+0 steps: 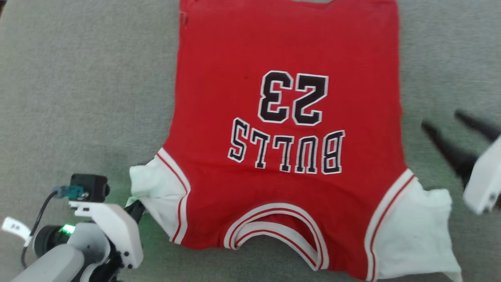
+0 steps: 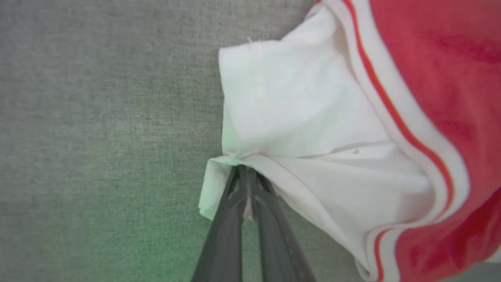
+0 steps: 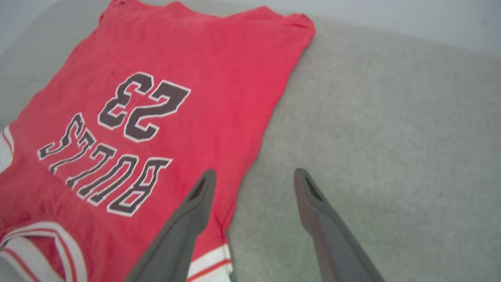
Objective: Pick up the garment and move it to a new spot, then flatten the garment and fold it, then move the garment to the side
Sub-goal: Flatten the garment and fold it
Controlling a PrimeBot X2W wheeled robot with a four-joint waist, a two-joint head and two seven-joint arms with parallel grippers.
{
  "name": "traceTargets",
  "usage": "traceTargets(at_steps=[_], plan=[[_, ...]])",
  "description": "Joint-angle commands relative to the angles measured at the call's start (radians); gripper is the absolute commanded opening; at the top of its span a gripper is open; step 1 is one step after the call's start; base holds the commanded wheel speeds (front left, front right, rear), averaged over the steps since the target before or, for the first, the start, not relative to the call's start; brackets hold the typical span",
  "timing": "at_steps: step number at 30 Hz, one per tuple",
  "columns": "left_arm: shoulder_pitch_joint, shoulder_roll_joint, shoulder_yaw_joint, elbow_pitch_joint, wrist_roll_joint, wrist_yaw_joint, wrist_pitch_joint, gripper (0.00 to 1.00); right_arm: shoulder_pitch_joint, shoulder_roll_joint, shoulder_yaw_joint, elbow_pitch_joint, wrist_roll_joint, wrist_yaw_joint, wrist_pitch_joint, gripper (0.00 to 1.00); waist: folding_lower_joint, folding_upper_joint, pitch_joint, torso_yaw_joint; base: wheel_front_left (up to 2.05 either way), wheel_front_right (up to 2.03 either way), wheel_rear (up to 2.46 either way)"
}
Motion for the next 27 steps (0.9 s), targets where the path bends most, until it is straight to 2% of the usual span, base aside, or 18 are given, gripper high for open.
traceTargets(at_steps=[1,9,15,22,25,27], plan=[[-0.024,-0.047,-0.022,0.004,0.017,-0.017,0.008,0.0,-0.046,0.006,-0.003,0.023,-0.013,0.0,-0.009,1.0,0.0,-0.0001,0.023,0.027,0.0,0.0,0.0],[-0.101,-0.117,-0.052,0.041,0.041,-0.052,0.015,0.0,-0.402,-0.004,0.0,0.317,-0.091,0.0,-0.044,1.0,0.0,-0.0001,0.082,0.109,0.0,0.0,0.0],[-0.143,-0.167,-0.075,0.086,0.056,-0.084,0.015,0.0,-0.623,-0.018,0.028,0.578,-0.149,0.0,-0.023,1.0,0.0,-0.0001,0.13,0.17,0.0,0.0,0.0],[-0.19,-0.224,-0.095,0.149,0.067,-0.122,0.012,0.0,-0.82,0.0,0.014,0.865,-0.254,0.0,0.059,1.0,0.0,-0.0001,0.174,0.23,0.0,0.0,0.0],[-0.201,-0.24,-0.098,0.179,0.065,-0.133,0.009,0.0,-0.852,0.03,-0.004,0.985,-0.287,0.0,0.128,1.0,0.0,-0.0001,0.18,0.246,0.0,0.0,0.0],[-0.203,-0.245,-0.1,0.197,0.063,-0.136,0.009,0.0,-0.849,0.046,-0.008,1.071,-0.307,0.0,0.227,1.0,0.0,-0.0001,0.18,0.25,0.0,0.0,0.0]])
